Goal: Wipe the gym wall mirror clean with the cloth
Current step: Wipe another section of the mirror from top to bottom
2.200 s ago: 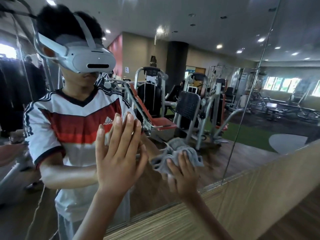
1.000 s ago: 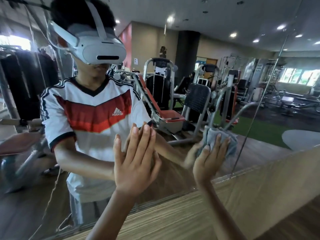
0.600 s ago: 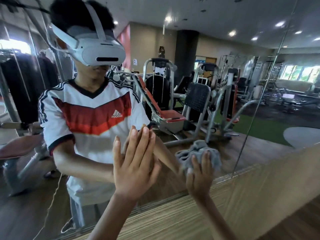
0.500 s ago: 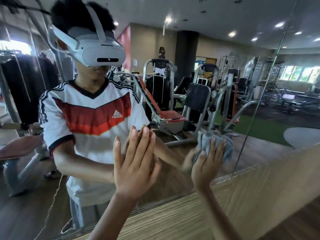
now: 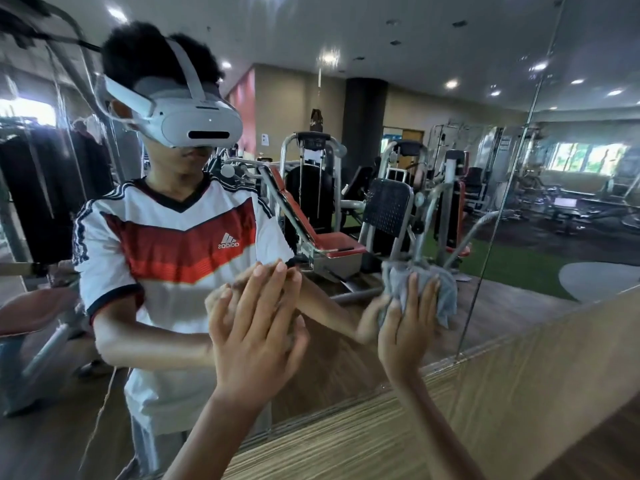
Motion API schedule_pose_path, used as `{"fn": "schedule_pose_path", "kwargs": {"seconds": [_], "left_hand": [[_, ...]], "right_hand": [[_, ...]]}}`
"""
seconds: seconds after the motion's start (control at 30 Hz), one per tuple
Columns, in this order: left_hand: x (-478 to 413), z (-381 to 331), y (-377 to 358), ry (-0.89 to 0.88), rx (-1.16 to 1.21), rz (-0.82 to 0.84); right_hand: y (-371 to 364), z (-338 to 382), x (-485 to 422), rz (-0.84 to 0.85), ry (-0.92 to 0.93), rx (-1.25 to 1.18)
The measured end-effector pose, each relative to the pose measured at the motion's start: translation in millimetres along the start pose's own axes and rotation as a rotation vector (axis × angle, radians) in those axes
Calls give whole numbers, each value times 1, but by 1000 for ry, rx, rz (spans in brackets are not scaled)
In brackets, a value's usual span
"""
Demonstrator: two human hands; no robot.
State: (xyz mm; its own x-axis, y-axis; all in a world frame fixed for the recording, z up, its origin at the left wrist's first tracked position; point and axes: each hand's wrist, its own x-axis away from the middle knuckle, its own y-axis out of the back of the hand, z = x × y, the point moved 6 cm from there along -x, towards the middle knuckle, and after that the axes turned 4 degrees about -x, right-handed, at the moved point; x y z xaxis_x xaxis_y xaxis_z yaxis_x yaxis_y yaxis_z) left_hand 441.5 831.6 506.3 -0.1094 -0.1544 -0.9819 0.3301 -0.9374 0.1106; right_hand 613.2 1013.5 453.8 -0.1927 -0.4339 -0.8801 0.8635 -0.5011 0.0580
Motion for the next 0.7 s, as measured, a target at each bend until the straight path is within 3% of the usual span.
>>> {"fn": "schedule_pose_path", "kwargs": {"seconds": [0.07,0.13,0.23,0.33,0.4,0.5,0.53,0.6,0.7], "left_hand": [[-13,3,3,19,26,18],[-29,6,6,27,71,37],[-53,13,10,27,92,20],[-57,21,10,18,110,-4],[-53,23,8,8,138,-13],[-52,22,8,11,10,-60],[-52,20,7,4,-50,-64],[-53,17,6,-2,-91,-69],[-52,19,6,-5,-78,-71]], "right_hand": [[-2,30,-34,-78,-131,-49],[-8,67,-50,-90,-74,-59],[-18,100,-30,-16,255,-21],[-17,76,5,93,571,74],[-8,47,-4,100,434,75],[1,37,-59,-8,-19,-29],[1,48,-79,-39,-96,-60],[-3,82,-106,-79,-73,-73],[-14,128,-91,-97,190,-7]]}}
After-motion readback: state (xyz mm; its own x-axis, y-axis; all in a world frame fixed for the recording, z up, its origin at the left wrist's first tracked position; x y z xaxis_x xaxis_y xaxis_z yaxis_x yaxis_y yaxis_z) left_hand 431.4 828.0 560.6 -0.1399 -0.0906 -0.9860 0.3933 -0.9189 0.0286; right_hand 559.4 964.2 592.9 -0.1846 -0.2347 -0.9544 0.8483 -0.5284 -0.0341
